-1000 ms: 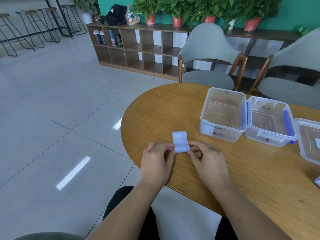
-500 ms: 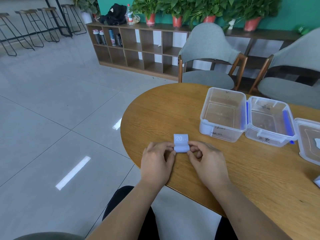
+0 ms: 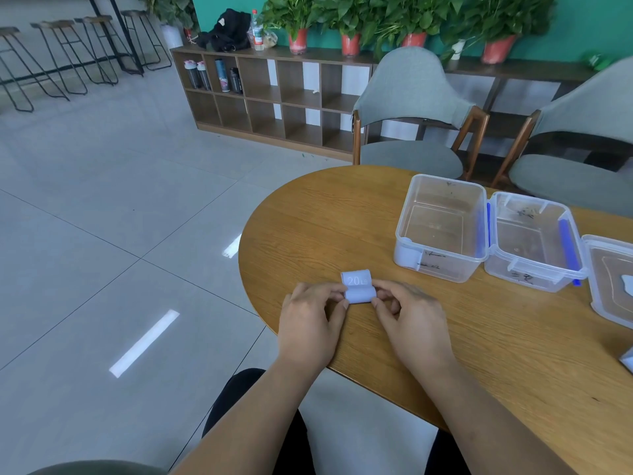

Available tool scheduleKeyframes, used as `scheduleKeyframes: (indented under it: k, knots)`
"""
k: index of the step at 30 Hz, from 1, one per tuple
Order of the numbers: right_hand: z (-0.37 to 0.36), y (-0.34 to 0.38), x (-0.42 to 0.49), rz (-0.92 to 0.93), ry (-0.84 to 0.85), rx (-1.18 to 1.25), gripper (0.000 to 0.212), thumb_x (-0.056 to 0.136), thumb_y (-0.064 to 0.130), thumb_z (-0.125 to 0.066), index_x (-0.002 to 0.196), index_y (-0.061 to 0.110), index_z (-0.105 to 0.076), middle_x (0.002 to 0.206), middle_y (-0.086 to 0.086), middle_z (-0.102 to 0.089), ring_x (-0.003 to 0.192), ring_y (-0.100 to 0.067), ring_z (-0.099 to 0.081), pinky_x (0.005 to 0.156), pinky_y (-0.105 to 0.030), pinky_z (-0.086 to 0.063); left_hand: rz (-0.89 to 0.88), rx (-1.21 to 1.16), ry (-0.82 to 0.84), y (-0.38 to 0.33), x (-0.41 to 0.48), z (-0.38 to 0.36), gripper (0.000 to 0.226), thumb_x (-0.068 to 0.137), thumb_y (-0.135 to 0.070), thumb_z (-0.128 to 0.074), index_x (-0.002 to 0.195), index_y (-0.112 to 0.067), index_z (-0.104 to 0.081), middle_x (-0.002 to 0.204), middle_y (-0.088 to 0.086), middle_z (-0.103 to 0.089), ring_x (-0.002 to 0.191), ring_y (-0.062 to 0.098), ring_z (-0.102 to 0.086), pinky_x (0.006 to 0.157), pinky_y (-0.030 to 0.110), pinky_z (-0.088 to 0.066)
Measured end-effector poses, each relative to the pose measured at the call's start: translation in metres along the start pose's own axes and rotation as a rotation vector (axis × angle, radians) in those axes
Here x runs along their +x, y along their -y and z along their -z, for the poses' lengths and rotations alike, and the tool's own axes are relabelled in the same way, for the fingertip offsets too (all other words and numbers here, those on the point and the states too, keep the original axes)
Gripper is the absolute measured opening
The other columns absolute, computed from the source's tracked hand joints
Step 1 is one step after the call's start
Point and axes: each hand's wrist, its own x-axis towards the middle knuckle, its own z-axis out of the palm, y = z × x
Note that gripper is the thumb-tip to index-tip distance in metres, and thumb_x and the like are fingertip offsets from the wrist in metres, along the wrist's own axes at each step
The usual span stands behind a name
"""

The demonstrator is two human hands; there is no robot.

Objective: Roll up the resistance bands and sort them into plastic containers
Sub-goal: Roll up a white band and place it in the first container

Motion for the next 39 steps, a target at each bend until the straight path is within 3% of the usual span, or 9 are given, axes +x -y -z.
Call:
scheduleKeyframes:
  k: [6, 10, 19, 34, 39]
  knots:
    - [-0.0008, -0.0006, -0.0002, 0.021, -0.003, -0.010, 0.022, 0.092, 0.028, -0.076, 0.114, 0.030, -0.076, 0.091, 0.021, -0.065, 0.078, -0.003, -0.057, 0.070, -0.033, -0.057, -0.017, 0.001, -0.001, -0.0003, 0.0003, 0.0004, 0.019, 0.094, -0.030, -0.077, 0.111, -0.038, -0.072, 0.099, -0.029, -0.070, 0.097, 0.002, -0.057, 0.089, 0.036, -0.051]
    - [-0.0034, -0.0018, -0.0001, 0.021, 0.023, -0.057, 0.028, 0.090, 0.028, -0.077, 0.118, 0.031, -0.075, 0.092, 0.021, -0.062, 0.081, -0.004, -0.056, 0.070, -0.037, -0.057, -0.019, 0.020, 0.008, 0.0008, 0.0008, -0.0002, 0.023, 0.092, -0.031, -0.078, 0.112, -0.040, -0.072, 0.100, -0.028, -0.070, 0.099, 0.001, -0.055, 0.089, 0.035, -0.051]
    - [-0.0008, -0.0009, 0.0002, 0.020, 0.002, 0.002, 0.019, 0.092, 0.029, -0.077, 0.111, 0.031, -0.075, 0.089, 0.022, -0.064, 0.078, -0.003, -0.057, 0.069, -0.033, -0.056, -0.015, -0.001, -0.006, 0.0018, 0.0004, -0.0014, 0.019, 0.093, -0.031, -0.077, 0.110, -0.038, -0.072, 0.098, -0.028, -0.070, 0.096, 0.003, -0.057, 0.087, 0.037, -0.053]
    - [-0.0025, -0.0023, 0.0005, 0.029, -0.004, 0.006, 0.024, 0.093, 0.028, -0.075, 0.117, 0.030, -0.076, 0.090, 0.020, -0.064, 0.077, -0.005, -0.057, 0.070, -0.035, -0.057, -0.012, 0.012, 0.002, 0.0015, 0.0008, -0.0012, 0.021, 0.094, -0.032, -0.075, 0.113, -0.038, -0.070, 0.101, -0.028, -0.071, 0.096, 0.001, -0.056, 0.089, 0.036, -0.051]
    - [-0.0048, -0.0032, 0.0013, 0.026, 0.044, -0.047, 0.035, 0.089, 0.025, -0.079, 0.123, 0.031, -0.073, 0.092, 0.019, -0.059, 0.082, -0.006, -0.053, 0.070, -0.037, -0.056, -0.026, 0.046, 0.003, 0.0005, 0.0024, -0.0004, 0.025, 0.092, -0.032, -0.077, 0.115, -0.036, -0.070, 0.107, -0.026, -0.069, 0.103, 0.004, -0.055, 0.089, 0.035, -0.051]
